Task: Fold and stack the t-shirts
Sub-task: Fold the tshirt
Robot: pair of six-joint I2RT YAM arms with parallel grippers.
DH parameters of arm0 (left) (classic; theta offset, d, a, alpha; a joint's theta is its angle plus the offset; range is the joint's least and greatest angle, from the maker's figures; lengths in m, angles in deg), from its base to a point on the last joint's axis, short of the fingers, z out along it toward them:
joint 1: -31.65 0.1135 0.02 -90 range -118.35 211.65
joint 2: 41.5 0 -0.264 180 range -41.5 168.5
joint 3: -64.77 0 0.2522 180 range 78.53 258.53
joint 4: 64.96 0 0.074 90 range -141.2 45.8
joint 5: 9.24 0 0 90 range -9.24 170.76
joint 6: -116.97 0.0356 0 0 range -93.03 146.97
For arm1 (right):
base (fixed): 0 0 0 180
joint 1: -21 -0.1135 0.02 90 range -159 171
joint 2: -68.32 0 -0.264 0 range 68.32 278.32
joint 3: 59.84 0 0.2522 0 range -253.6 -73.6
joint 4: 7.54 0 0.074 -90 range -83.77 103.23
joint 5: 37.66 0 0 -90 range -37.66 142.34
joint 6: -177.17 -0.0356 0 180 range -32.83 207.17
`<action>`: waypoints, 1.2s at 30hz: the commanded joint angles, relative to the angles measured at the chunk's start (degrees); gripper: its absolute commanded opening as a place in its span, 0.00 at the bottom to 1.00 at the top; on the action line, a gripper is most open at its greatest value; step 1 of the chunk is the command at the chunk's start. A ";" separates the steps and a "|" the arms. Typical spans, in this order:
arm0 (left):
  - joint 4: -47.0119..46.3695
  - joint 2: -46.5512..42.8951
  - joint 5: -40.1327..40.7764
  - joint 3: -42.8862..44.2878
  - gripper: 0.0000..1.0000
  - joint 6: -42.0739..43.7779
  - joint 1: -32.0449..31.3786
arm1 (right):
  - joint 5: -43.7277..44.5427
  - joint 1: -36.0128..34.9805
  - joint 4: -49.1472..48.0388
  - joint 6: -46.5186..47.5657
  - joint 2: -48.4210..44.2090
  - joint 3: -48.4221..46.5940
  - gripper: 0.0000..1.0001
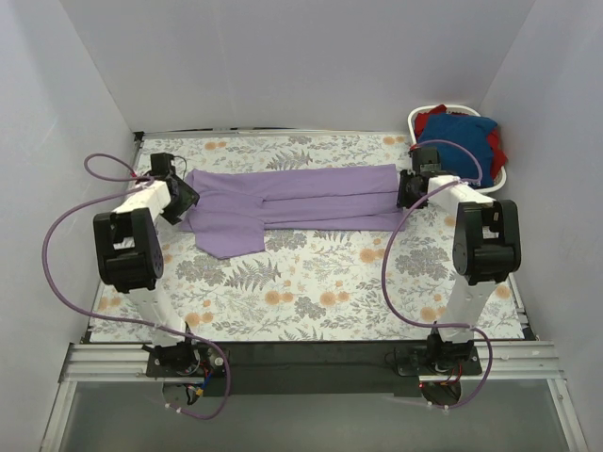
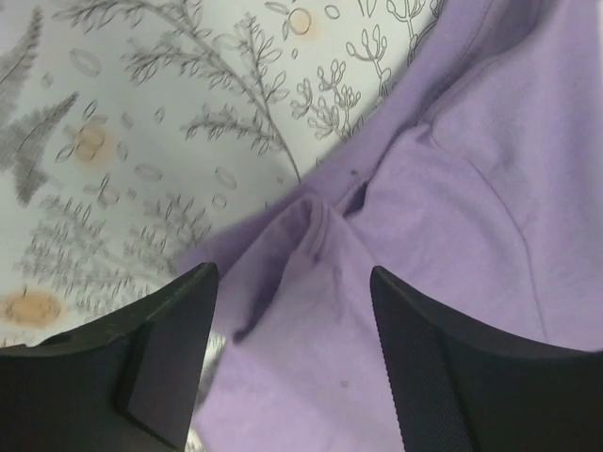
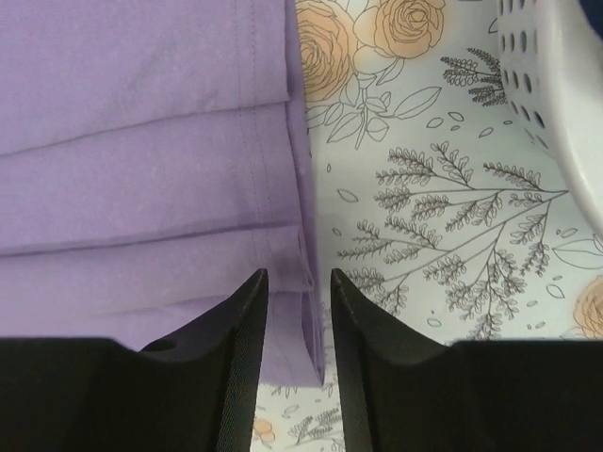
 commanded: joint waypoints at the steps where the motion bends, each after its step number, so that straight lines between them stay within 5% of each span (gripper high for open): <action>1: -0.92 -11.34 1.18 -3.39 0.66 -0.33 0.18 | -1.89 -0.08 -1.04 0.46 -7.31 1.18 0.41; 13: 5.94 -30.88 1.08 -24.13 0.69 1.43 -10.00 | -2.51 -13.70 -0.25 -0.60 -24.63 17.07 0.59; 20: 5.33 -28.34 3.19 -29.06 0.59 -0.77 -12.91 | -1.90 -23.89 -0.68 -0.77 -26.66 22.97 0.63; 28: 2.96 -25.78 1.97 -29.42 0.53 -3.49 -13.53 | -2.25 -27.15 -3.85 -1.56 -27.98 28.60 0.65; 34: 1.46 -26.05 2.23 -29.15 0.53 -6.04 -13.97 | -2.25 -27.95 -4.82 -1.13 -28.60 30.18 0.73; 36: 1.20 -25.52 2.58 -29.15 0.53 -6.83 -13.97 | -2.33 -27.95 -5.16 -1.04 -28.95 30.62 0.86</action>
